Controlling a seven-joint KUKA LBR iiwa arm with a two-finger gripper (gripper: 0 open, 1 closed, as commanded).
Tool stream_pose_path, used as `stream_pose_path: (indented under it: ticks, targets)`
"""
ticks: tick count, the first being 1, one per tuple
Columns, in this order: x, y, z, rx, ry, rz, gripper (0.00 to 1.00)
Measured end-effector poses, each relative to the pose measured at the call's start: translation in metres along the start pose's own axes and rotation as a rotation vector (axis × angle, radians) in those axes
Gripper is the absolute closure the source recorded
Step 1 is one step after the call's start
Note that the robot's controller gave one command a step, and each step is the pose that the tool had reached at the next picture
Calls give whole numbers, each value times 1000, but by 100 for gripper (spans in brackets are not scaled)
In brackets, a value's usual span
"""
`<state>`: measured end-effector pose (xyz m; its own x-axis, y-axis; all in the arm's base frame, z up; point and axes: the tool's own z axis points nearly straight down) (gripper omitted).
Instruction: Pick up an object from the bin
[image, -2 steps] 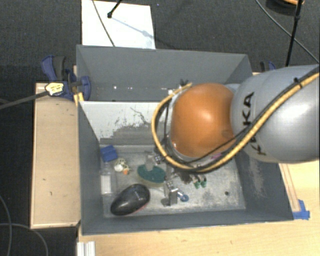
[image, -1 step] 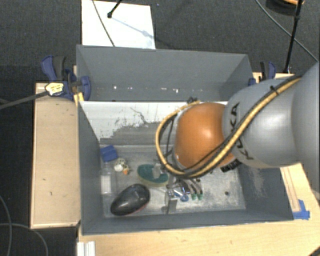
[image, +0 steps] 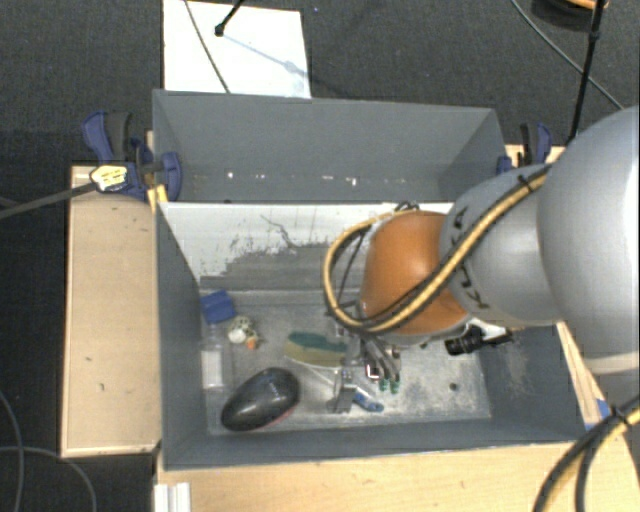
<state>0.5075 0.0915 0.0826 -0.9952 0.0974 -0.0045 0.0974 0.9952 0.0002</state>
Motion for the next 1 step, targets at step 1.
stream_pose_path:
  ticks: [1]
  targets:
    - [1, 1, -1, -2, 0, 2, 100]
